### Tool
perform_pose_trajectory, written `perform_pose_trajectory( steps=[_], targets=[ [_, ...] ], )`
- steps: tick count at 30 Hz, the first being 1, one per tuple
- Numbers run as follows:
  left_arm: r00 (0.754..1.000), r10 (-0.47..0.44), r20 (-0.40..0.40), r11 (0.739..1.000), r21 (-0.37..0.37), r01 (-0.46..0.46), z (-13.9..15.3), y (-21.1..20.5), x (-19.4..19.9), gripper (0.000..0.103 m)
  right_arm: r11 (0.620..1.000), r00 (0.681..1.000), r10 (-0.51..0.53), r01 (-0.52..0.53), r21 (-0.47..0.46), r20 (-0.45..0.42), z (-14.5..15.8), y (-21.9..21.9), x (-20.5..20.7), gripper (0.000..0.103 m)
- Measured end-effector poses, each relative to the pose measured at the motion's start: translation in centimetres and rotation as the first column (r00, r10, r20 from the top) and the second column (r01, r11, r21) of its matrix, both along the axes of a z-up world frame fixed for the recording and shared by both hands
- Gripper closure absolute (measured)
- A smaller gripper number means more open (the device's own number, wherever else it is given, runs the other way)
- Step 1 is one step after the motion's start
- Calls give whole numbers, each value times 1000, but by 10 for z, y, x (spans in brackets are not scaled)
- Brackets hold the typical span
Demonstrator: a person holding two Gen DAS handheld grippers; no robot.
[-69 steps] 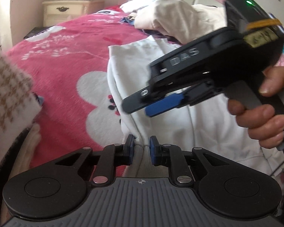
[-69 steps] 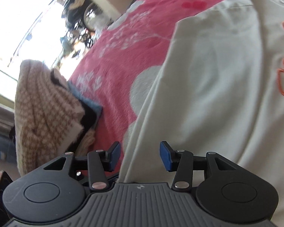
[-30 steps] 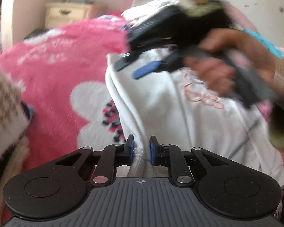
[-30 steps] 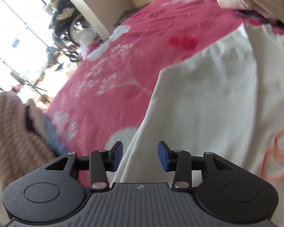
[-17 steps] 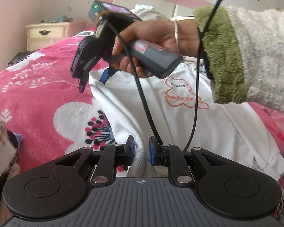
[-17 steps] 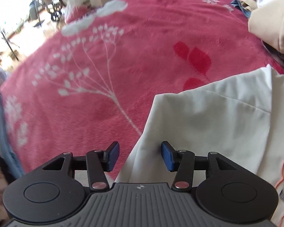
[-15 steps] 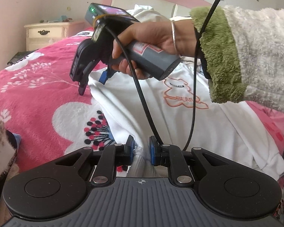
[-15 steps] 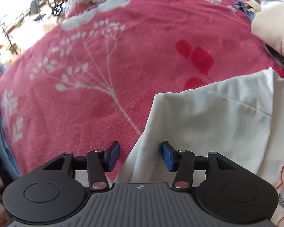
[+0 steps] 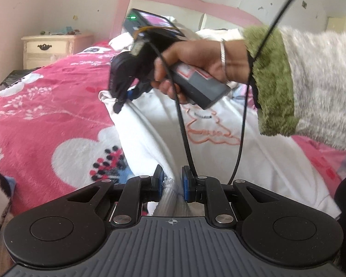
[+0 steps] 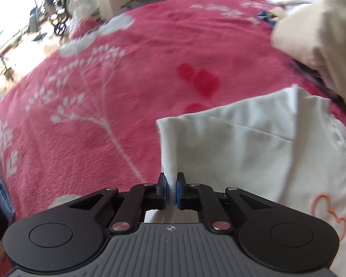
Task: Fold clothes
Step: 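Lift the sweatshirt side with both grippers and fold it over the body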
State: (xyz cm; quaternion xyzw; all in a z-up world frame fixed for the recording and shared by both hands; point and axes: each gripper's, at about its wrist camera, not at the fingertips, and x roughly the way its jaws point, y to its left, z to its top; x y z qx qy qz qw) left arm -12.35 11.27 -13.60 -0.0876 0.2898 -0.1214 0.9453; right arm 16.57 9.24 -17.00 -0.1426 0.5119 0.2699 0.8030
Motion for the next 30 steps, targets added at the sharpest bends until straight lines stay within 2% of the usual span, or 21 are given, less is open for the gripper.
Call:
perform_pose_trajectory(
  steps=[4, 10, 19, 30],
  targets=[
    [999, -38, 17, 999, -33, 39, 6, -8, 10, 89, 999, 999, -30, 29, 36, 25, 17, -35, 4, 96],
    [988, -149, 48, 987, -48, 151, 15, -29, 27, 89, 996, 994, -74, 69, 62, 76, 38, -89, 6, 97],
    [955, -295, 9, 948, -121, 294, 12, -66, 67, 89, 986, 978, -163, 155, 69, 132, 47, -166, 12, 97],
    [906, -424, 6, 896, -140, 421, 9, -113, 114, 89, 973, 957, -230, 227, 34, 178, 53, -249, 26, 97]
  ],
)
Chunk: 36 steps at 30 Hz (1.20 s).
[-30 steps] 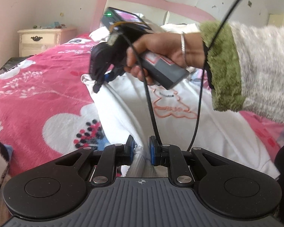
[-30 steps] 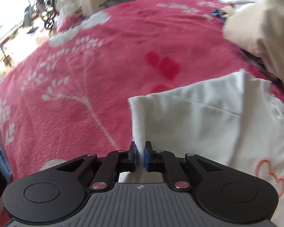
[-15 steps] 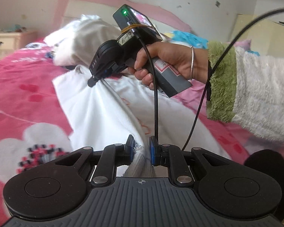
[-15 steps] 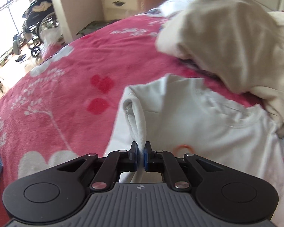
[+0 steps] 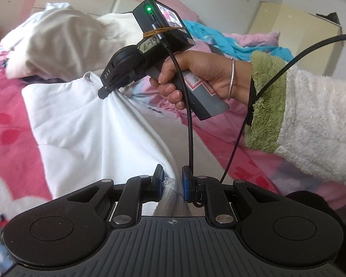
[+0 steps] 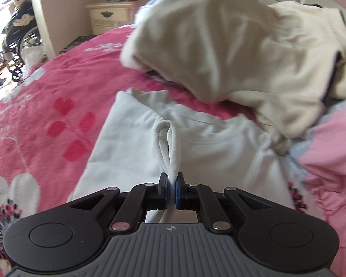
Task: Fold clothes
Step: 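Lift the sweatshirt side with both grippers and fold it over the body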
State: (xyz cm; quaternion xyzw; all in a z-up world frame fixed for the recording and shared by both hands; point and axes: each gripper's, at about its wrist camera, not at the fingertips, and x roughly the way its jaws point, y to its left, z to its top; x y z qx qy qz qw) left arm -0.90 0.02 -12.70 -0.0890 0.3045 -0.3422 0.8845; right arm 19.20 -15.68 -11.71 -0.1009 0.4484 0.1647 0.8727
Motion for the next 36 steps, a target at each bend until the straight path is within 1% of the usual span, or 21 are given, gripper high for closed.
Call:
perform_pose_trajectory(
  steps=[7, 10, 14, 23, 28, 36],
  targets=[
    [998, -63, -12, 998, -2, 63, -5, -28, 23, 89, 998, 998, -57, 57, -5, -5, -3, -53, 3, 97],
    [996, -85, -20, 996, -7, 85, -5, -30, 33, 89, 997, 997, -74, 74, 5, -7, -5, -73, 2, 97],
    [992, -122, -25, 993, -9, 122, -3, -39, 35, 89, 996, 996, -88, 88, 14, -11, -7, -95, 1, 97],
    [979, -199, -48, 980, 0, 199, -8, -62, 36, 89, 990, 990, -138, 139, 30, -29, -17, -142, -13, 97],
    [970, -234, -62, 972, 4, 235, -12, -77, 37, 89, 981, 983, -180, 182, 60, -45, -23, -169, -25, 97],
    [954, -287, -86, 956, 36, 291, -14, -85, 36, 89, 971, 973, -216, 223, 87, -84, -40, -193, -41, 97]
  ],
)
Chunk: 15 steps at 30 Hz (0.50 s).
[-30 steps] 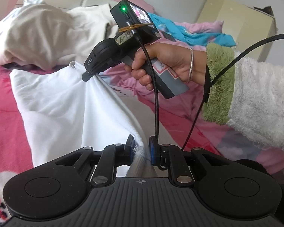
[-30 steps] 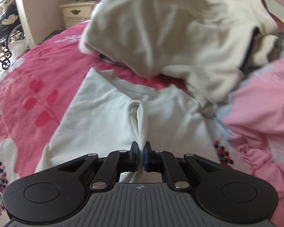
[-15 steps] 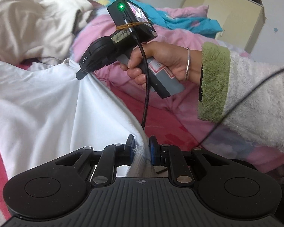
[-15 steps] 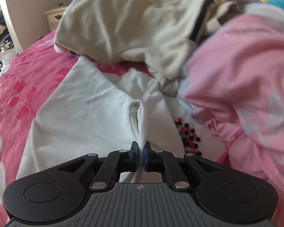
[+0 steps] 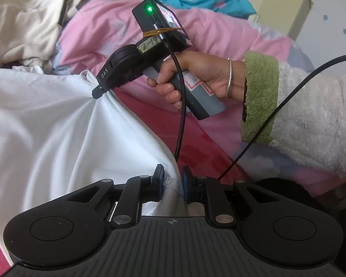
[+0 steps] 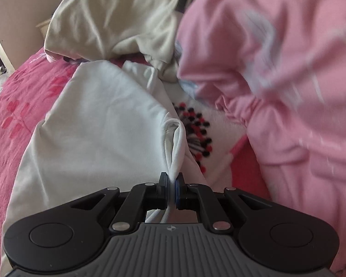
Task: Fold clothes
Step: 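Lift the sweatshirt side with both grippers and fold it over the body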
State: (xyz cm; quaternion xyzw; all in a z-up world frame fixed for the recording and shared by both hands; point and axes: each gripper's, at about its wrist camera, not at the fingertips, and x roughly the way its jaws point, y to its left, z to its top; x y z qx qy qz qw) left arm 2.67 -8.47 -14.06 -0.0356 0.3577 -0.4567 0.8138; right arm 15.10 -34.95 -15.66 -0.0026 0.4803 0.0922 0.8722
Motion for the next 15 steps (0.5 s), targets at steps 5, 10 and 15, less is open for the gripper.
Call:
perform_pose_trajectory(
  steps=[5, 10, 15],
  targets=[
    [1000, -18, -10, 1000, 11, 18, -1, -6, 0, 89, 999, 1000, -22, 22, 31, -22, -8, -10, -6, 97],
    [999, -39, -17, 999, 18, 39, 0, -6, 0, 89, 998, 999, -35, 36, 47, -28, -8, -19, -13, 97],
    [998, -55, -29, 998, 21, 55, -4, -9, 0, 89, 995, 997, -64, 67, 68, -50, -13, -29, -15, 97]
  ],
)
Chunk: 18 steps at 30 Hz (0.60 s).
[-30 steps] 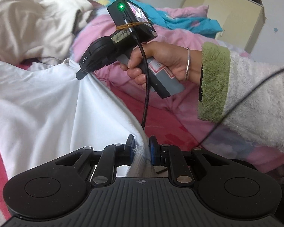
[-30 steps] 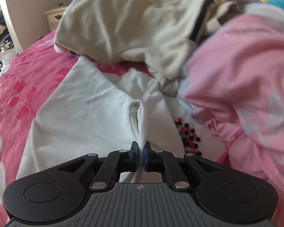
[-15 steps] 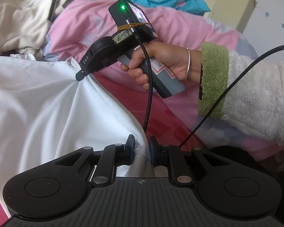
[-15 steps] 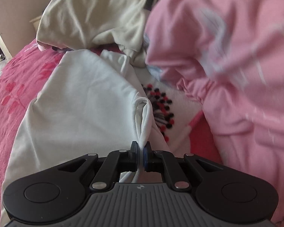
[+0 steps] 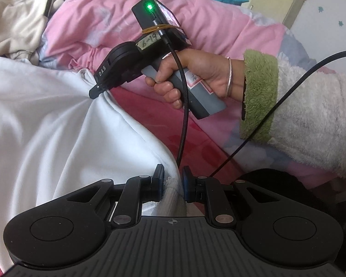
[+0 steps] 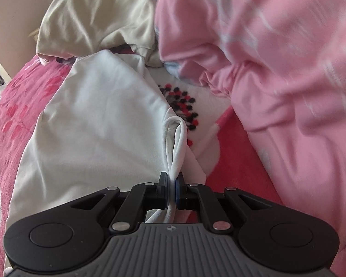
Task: Fold clothes
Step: 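Lift the sweatshirt side with both grippers and fold it over the body, then open the left gripper and release the folded side onto the sweatshirt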
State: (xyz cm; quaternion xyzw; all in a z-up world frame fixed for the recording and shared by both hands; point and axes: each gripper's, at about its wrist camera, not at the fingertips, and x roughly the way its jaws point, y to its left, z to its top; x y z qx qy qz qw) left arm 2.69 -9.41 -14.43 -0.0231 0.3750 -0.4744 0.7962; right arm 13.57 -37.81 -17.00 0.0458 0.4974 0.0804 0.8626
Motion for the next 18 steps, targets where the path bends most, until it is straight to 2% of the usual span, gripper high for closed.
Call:
perform_pose_trajectory(
  steps=[7, 10, 14, 18],
  targets=[
    [1000, -11, 14, 999, 39, 11, -9, -7, -2, 88, 998, 999, -40, 41, 42, -31, -3, -6, -3, 95],
    [999, -16, 37, 999, 48, 14, -10, -9, -5, 88, 994, 995, -69, 74, 80, -67, 2, -9, -12, 88],
    [998, -20, 54, 998, 55, 17, -12, -11, -7, 87, 979, 983, -101, 125, 160, -152, 4, -16, -34, 76],
    [998, -20, 66, 998, 62, 16, -12, -12, -8, 85, 963, 961, -97, 157, 217, -260, 1, -17, -59, 72]
  ],
)
